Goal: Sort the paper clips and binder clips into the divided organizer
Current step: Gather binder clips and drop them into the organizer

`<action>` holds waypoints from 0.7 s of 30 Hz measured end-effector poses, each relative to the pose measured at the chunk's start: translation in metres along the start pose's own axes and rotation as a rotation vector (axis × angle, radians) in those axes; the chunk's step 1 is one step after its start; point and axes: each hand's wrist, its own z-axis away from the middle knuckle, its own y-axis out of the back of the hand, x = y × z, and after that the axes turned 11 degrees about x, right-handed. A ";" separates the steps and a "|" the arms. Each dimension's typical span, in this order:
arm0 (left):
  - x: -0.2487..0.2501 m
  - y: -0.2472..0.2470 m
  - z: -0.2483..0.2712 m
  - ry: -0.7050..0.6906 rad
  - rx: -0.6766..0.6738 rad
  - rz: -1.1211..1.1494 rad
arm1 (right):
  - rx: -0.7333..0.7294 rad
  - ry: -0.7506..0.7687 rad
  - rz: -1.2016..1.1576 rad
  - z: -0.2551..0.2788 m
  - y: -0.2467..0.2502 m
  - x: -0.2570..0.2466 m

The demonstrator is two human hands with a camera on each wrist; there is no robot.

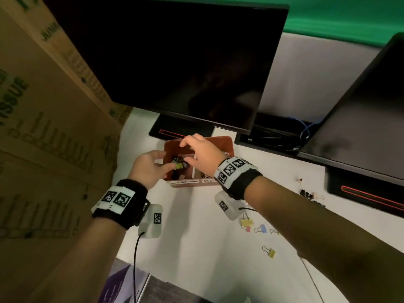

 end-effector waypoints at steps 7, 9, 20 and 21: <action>0.004 -0.059 0.050 -0.308 -0.227 -0.095 | 0.039 -0.070 0.079 0.089 0.036 0.079; -0.001 -0.088 0.064 -0.394 -0.316 -0.189 | -0.022 -0.169 0.152 0.115 0.042 0.102; -0.046 -0.183 0.105 -0.655 -0.610 -0.488 | -0.326 -0.197 0.407 0.153 0.007 0.138; -0.048 -0.185 0.104 -0.642 -0.558 -0.469 | -0.295 -0.194 0.399 0.154 0.005 0.138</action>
